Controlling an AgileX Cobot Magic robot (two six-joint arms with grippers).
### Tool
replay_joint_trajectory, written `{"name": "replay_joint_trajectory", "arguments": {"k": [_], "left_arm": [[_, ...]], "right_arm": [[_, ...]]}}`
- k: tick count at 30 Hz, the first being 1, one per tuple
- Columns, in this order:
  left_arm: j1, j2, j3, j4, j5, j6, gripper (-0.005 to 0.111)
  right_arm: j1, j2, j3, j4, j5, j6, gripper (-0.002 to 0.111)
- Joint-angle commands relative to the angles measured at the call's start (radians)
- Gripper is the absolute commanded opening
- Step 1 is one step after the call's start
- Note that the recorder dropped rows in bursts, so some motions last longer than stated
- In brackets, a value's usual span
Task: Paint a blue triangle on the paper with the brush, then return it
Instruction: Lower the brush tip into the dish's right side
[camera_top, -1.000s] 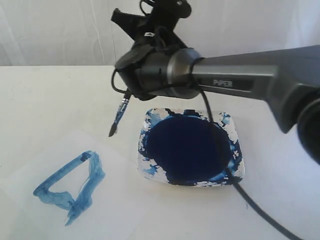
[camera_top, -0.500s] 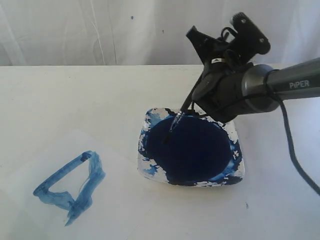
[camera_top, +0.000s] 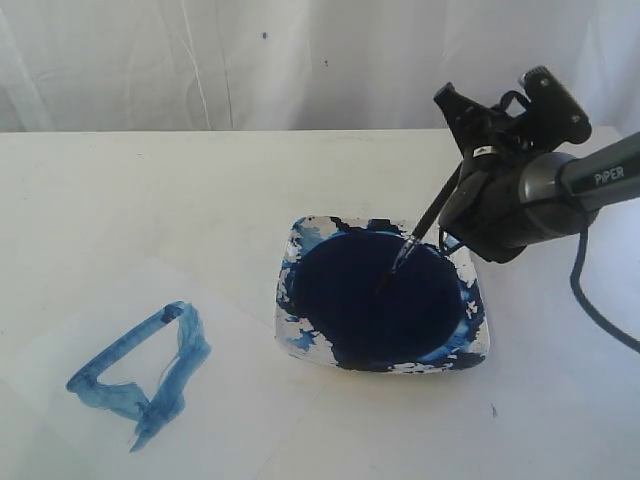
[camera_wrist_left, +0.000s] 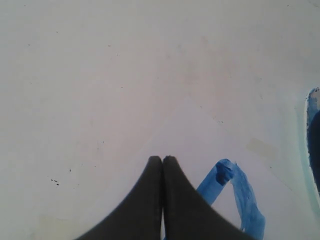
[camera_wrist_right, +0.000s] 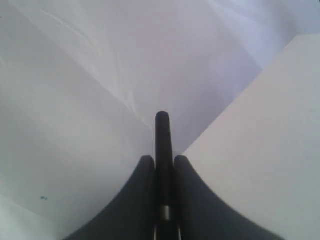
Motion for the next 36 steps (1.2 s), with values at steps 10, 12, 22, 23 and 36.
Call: {"name": "replay_joint_trajectory", "arguments": {"k": [10,12,22,23,36], "left_arm": [[-0.004,-0.001,0.005,-0.011,0.008,0.002,0.0],[-0.004,-0.001,0.005,-0.011,0.008,0.002,0.0],[-0.004,-0.001,0.005,-0.011,0.008,0.002,0.0],[-0.004,-0.001,0.005,-0.011,0.008,0.002,0.0],[-0.004,-0.001,0.005,-0.011,0.008,0.002,0.0]], "right_arm": [[-0.029,0.117,-0.067,0.054,0.023,-0.066,0.0],[-0.029,0.117,-0.067,0.057,-0.001,-0.102,0.0],[-0.029,0.162,-0.067,0.063,0.007,-0.12,0.0],[-0.029,0.161,-0.067,0.063,0.007,-0.12,0.0],[-0.029,0.188,-0.067,0.095,0.011,-0.139,0.0]]}}
